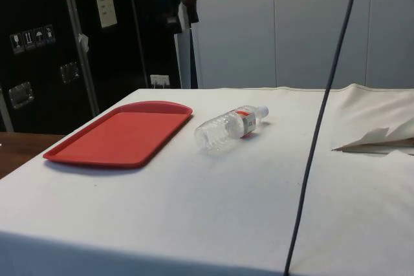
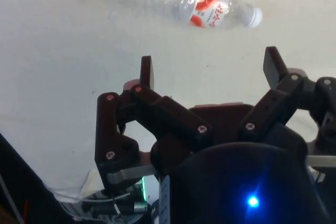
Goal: Place the bottle upright on the tray.
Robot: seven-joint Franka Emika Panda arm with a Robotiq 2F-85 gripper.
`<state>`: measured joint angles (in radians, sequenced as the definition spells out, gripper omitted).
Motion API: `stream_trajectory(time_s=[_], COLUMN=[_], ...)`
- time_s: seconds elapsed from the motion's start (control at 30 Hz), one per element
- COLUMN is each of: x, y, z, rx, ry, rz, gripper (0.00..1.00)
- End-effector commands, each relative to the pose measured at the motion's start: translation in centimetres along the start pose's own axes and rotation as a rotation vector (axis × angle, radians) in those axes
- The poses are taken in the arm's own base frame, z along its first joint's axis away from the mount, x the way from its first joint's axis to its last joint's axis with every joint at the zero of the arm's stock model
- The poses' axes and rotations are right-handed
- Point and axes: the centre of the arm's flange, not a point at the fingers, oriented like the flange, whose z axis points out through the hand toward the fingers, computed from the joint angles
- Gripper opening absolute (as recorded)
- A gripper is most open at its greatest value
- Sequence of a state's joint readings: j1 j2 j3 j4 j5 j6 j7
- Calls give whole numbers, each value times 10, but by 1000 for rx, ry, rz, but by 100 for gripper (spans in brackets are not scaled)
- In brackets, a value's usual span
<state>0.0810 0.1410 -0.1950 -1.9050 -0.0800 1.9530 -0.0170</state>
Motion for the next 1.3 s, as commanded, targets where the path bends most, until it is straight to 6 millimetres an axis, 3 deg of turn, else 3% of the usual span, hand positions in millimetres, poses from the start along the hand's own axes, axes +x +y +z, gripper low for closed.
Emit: stream_trajectory(time_s=[0.0,0.27,1.27], x=[-4,-15,-22], y=[-1,-5,-14], z=[-1,5,22], rx=[-3,5,16], ry=[16,23,5], rz=[3,34,209], gripper=[100,100,100])
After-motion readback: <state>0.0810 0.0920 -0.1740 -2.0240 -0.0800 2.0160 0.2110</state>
